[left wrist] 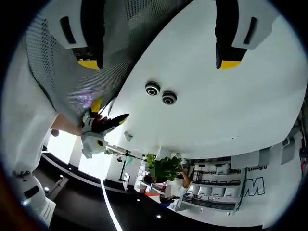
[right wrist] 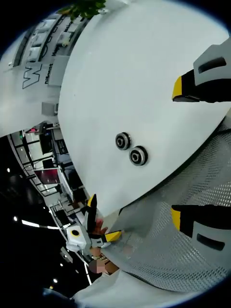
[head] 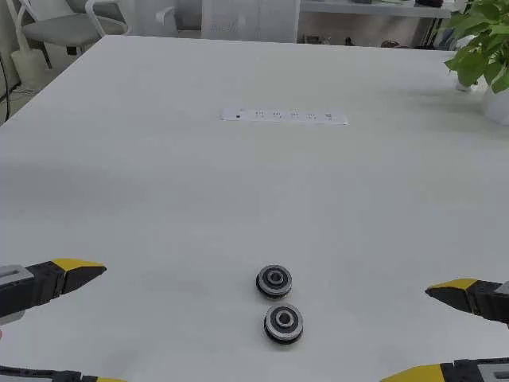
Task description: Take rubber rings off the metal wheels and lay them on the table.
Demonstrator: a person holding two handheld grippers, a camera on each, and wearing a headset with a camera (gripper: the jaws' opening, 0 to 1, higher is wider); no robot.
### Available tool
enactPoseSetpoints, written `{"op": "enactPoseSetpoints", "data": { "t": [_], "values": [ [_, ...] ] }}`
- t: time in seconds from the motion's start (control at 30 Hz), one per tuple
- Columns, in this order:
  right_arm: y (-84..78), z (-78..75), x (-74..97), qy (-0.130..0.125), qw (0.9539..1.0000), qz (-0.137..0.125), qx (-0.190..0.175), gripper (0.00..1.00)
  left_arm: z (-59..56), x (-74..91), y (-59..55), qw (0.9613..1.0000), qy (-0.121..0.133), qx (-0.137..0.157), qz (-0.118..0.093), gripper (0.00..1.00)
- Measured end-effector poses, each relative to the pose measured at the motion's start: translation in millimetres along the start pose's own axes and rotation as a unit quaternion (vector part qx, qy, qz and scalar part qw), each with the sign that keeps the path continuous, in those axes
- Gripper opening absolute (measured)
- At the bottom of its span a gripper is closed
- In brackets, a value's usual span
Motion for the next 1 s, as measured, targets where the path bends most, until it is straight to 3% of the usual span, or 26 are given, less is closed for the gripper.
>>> {"op": "enactPoseSetpoints", "data": {
  "t": [0.37,0.8,1.0],
  "values": [
    [10.3,-1.9,9.0,0.005,0.9985,-0.042,-0.035,0.81,11.3,11.7,-2.1,0.9996,0.025,0.008,-0.014,0.99],
    [8.5,-6.2,11.3,0.001,0.9982,-0.045,-0.04,0.81,11.5,12.8,-1.2,0.999,0.033,0.014,-0.025,0.98],
    [6.3,-6.4,11.5,0.001,0.9982,-0.044,-0.042,0.8,11.0,13.3,-3.0,0.9991,0.035,0.011,-0.021,0.98]
  ]
}}
Point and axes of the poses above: the centre of the closed fingertips' face, and the gripper's own axes: x roughly backward along the fingers, z roughly to its left, y roughly out of its top, the point moved 1 cm from there along x, roughly backward along the fingers, and after that the axes turned 5 degrees about -x, right-handed, at the moved point
